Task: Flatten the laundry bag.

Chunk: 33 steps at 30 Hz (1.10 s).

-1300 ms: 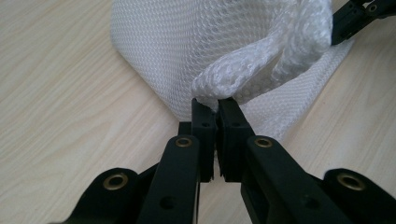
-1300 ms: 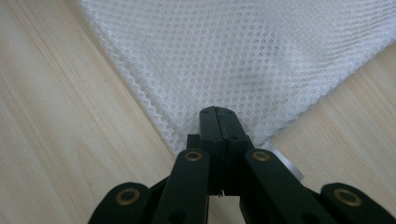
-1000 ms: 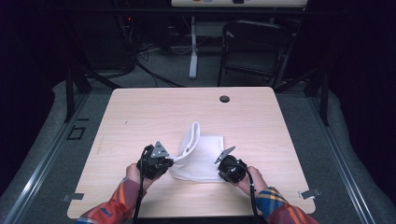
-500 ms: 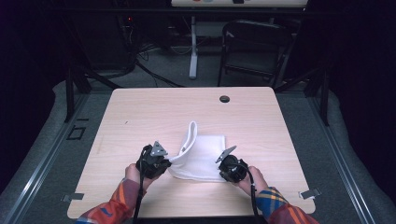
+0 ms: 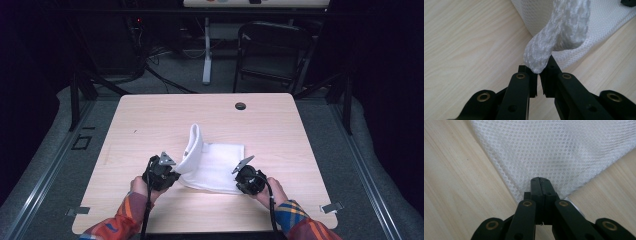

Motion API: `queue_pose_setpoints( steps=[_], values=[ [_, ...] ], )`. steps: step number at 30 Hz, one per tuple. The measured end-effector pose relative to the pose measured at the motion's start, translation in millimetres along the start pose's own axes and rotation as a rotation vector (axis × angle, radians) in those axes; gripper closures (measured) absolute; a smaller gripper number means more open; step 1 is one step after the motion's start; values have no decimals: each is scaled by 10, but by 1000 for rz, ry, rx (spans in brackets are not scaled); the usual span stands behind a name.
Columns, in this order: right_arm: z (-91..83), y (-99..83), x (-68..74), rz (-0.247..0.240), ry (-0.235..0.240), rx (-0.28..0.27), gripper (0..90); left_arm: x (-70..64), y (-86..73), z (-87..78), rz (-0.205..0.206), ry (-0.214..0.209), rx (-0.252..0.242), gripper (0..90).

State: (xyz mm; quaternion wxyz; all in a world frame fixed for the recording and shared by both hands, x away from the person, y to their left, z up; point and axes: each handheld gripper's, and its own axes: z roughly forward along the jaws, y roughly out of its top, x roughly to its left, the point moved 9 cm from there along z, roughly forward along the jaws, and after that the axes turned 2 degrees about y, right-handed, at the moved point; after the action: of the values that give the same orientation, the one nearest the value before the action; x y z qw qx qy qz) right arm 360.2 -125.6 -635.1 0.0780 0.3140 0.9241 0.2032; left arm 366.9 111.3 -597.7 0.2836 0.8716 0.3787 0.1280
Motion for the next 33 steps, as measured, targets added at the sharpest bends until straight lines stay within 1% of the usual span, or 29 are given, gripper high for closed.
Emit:
queue_pose_setpoints(
  steps=[2, 3, 5, 6, 7, 9, 10, 11, 12, 13, 14, 15, 16, 17, 18, 19, 20, 22, 23, 24, 25, 26, 27, 28, 30, 31, 32, 33],
  values=[
    [4, 0, -3, 9, 0, -9, 900, -5, -13, 6, -1, -7, 10, 848],
    [4, 0, -6, 10, -1, -11, 900, -8, -29, 8, 4, -12, 24, 848],
    [-9, -16, -32, -7, -1, 3, 900, -18, -46, 17, 6, -20, 31, 844],
    [-7, -19, -40, -4, 2, -4, 900, -21, -56, 21, 9, -25, 39, 841],
    [-14, -26, -50, -6, 1, 2, 900, -20, -65, 23, 13, -22, 48, 838],
    [-18, -37, -78, -13, -5, 1, 900, -21, -92, 27, 15, -35, 65, 824],
    [-19, -44, -90, -3, -9, -3, 900, -26, -104, 22, 16, -42, 74, 813],
    [-26, -56, -121, -5, -11, -4, 900, -32, -111, 14, 18, -52, 77, 780],
    [-26, -56, -121, -5, -11, -4, 900, -35, -117, 2, 21, -62, 79, 780],
    [-32, -68, -143, -1, -11, -2, 900, -38, -127, -7, 21, -65, 87, 703],
    [-32, -68, -143, -1, -11, -2, 900, -35, -136, -13, 18, -60, 92, 703],
    [-34, -74, -167, -4, -16, -5, 900, -30, -151, -26, 11, -62, 99, 607],
    [-34, -74, -167, -4, -16, -5, 900, -19, -160, -33, 13, -58, 102, 607],
    [-36, -75, -175, -3, -20, -5, 900, -10, -178, -51, 2, -49, 106, 558],
    [-37, -78, -185, 1, -20, -9, 900, -4, -194, -68, -7, -49, 109, 483],
    [-48, -87, -198, -3, -20, 0, 900, 1, -204, -84, -16, -50, 104, 410],
    [-48, -87, -198, -3, -20, 0, 900, 12, -222, -108, -25, -47, 102, 410],
    [-54, -90, -219, 1, -30, -2, 896, 49, -263, -168, -37, -33, 98, 347],
    [-66, -89, -228, 2, -33, -3, 883, 66, -280, -196, -46, -30, 93, 319],
    [-72, -85, -232, 8, -26, -13, 866, 88, -286, -225, -53, -16, 79, 299],
    [-87, -81, -234, 12, -20, -17, 842, 102, -288, -256, -59, -16, 67, 281],
    [-117, -87, -248, 11, -23, -9, 823, 119, -290, -283, -67, -11, 57, 258],
    [-137, -83, -257, 10, -22, -16, 787, 136, -290, -302, -72, -2, 47, 239],
    [-154, -81, -259, 21, -19, -24, 738, 151, -293, -319, -77, 5, 43, 218],
    [-197, -98, -282, 33, -16, -9, 627, 157, -295, -339, -86, 3, 42, 171],
    [-207, -103, -289, 43, -18, -13, 578, 154, -291, -348, -88, 8, 37, 156],
    [-233, -117, -298, 47, -16, -5, 527, 153, -280, -356, -79, 21, 28, 156],
    [-246, -125, -299, 66, -6, -16, 487, 147, -269, -366, -77, 22, 21, 143]
  ],
)
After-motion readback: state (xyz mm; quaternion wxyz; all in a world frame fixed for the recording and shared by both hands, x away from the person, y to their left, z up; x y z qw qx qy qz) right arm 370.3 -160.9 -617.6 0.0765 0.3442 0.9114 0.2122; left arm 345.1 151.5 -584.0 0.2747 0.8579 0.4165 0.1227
